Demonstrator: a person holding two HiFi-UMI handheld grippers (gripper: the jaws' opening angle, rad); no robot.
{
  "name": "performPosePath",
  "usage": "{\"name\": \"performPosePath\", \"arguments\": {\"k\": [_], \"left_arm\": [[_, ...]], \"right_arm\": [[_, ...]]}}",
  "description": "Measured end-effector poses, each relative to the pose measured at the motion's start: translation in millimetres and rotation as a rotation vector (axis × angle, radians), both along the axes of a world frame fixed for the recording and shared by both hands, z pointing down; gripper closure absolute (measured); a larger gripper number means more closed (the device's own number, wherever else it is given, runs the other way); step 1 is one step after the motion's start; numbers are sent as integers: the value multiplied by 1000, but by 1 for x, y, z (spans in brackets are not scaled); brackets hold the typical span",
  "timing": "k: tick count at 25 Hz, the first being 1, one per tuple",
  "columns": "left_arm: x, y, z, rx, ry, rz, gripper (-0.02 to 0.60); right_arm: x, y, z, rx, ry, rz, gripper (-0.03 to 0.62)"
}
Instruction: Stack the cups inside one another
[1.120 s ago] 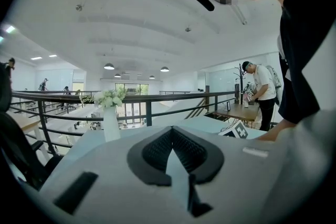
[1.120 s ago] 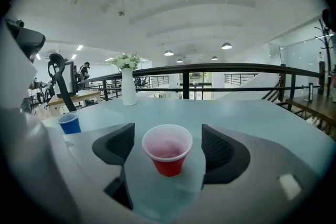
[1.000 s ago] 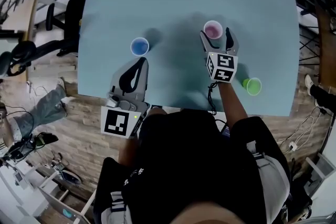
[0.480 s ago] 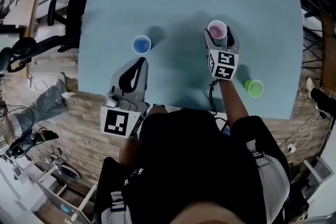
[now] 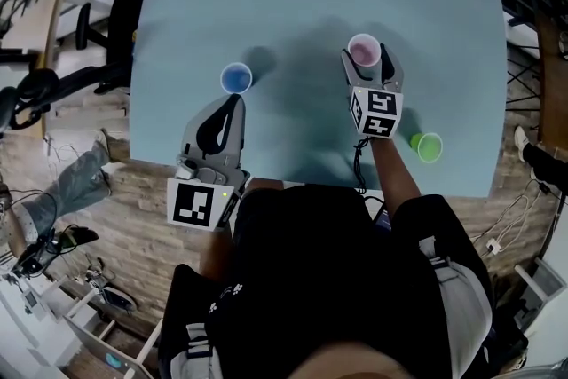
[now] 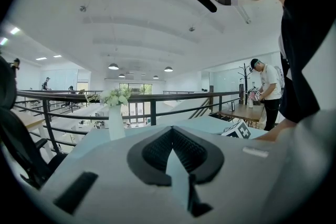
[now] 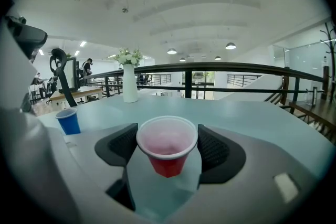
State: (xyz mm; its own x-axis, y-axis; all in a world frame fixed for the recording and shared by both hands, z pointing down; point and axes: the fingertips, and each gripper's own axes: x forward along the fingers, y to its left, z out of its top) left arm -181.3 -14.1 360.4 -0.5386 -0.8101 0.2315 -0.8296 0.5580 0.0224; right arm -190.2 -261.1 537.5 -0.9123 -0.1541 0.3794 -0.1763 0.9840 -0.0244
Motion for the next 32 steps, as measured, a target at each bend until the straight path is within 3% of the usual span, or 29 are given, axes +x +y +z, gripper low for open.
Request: {"name": "performPosePath", "arguments": {"k": [24,32], "left_arm": [[-26,9,-16,79,-14,187,589],[-22,22,-16,102,2,178,589]], "right_arm": [[26,59,-72,22,-85,35,226],[31,87,-99,29,-123,-15,226]]}}
